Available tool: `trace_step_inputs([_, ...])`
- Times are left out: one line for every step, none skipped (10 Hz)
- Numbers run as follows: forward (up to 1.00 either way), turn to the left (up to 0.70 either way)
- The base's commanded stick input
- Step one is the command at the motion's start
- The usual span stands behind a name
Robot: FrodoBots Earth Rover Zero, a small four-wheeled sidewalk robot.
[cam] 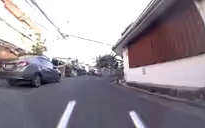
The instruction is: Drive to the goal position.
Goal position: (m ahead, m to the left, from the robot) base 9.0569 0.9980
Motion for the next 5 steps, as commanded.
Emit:
trace_step_inputs([0.85,0.00])
trace_step_inputs([0.85,0.00])
trace_step_inputs([0.85,0.00])
trace_step_inputs([0.85,0.00])
trace_step_inputs([0.85,0.00])
